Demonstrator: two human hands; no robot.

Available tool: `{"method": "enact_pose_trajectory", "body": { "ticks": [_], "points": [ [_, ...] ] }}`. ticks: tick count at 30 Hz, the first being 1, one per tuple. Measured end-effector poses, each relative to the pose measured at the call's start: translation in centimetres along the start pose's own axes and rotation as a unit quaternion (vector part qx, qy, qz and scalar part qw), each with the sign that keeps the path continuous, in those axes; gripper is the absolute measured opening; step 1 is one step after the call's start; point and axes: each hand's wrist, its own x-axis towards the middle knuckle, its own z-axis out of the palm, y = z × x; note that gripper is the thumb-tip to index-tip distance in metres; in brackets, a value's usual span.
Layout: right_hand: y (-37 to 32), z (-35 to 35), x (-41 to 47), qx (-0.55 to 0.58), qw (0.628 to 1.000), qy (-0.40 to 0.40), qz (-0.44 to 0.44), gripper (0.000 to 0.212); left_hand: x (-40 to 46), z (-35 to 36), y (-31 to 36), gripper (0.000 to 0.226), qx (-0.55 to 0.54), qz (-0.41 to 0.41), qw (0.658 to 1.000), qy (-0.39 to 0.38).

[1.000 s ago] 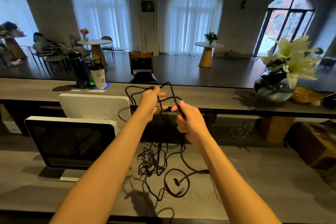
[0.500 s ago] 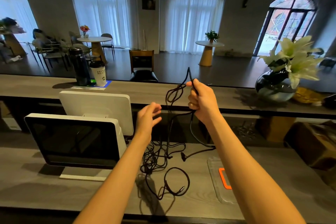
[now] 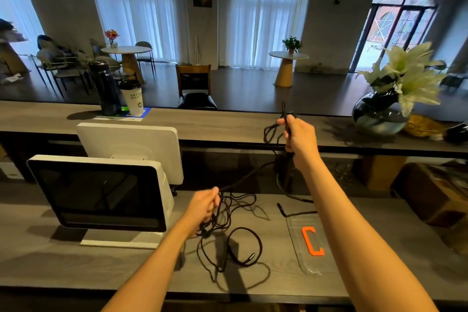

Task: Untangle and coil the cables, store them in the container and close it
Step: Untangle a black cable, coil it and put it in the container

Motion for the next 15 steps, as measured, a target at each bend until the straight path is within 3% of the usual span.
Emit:
{"method": "enact_pose_trajectory", "body": {
  "ticks": [3, 7, 12, 15],
  "points": [
    [3.3, -0.3, -0.4, -0.057, 0.998, -0.018, 0.028, 0.034, 0.6, -1.0, 4.9, 0.036, -0.133, 0.037, 0.99, 0.042],
    [7.0, -0.1, -0.9, -0.101, 0.993, -0.019, 0.061, 0.032, 0.4, -1.5, 12.9, 0.035, -0.264, 0.096, 0.96, -0.019],
    [9.1, 0.0, -1.8, -0.021, 0.992, -0.017, 0.125, 0.028, -1.4, -1.1, 20.1, 0.038, -0.227, 0.194, 0.948, -0.109],
    [8.8, 0.0, -3.0, -0.046, 0.991, -0.031, 0.12, 0.029, -1.9, -0.8, 21.9, 0.039, -0.212, 0.219, 0.945, -0.118]
  ]
}}
